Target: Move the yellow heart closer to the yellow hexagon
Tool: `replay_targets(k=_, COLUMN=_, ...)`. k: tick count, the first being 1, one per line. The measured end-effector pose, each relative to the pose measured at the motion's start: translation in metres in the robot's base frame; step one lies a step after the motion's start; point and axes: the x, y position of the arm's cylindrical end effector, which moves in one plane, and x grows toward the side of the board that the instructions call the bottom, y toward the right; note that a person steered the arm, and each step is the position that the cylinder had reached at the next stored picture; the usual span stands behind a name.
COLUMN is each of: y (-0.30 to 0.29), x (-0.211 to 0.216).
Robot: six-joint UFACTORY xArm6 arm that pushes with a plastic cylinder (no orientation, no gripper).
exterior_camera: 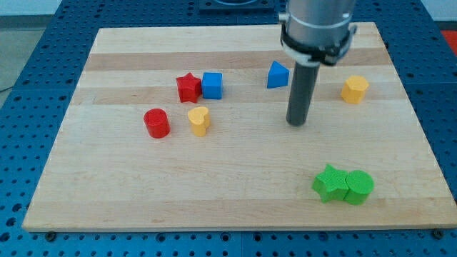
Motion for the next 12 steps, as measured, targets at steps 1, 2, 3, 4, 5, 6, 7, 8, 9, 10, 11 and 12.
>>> replay_targets(k=1, y=-0.061, x=0.038)
replay_targets(k=2, y=-0.139, x=0.059)
replay_targets(k=3, y=-0.193, x=0.06)
replay_targets(k=4, y=-0.201, x=0.024)
replay_targets(k=5, y=-0.174, x=-0.015)
replay_targets(k=6, y=-0.104, x=-0.034)
replay_targets(k=7, y=-0.045, x=-0.036)
replay_targets(k=8, y=-0.06, x=-0.036)
replay_targets(k=9, y=-0.091, x=-0.046)
replay_targets(k=10, y=-0.054, x=-0.05)
replay_targets(k=11, y=0.016, x=-0.05)
replay_targets(k=12, y=0.043, x=-0.05)
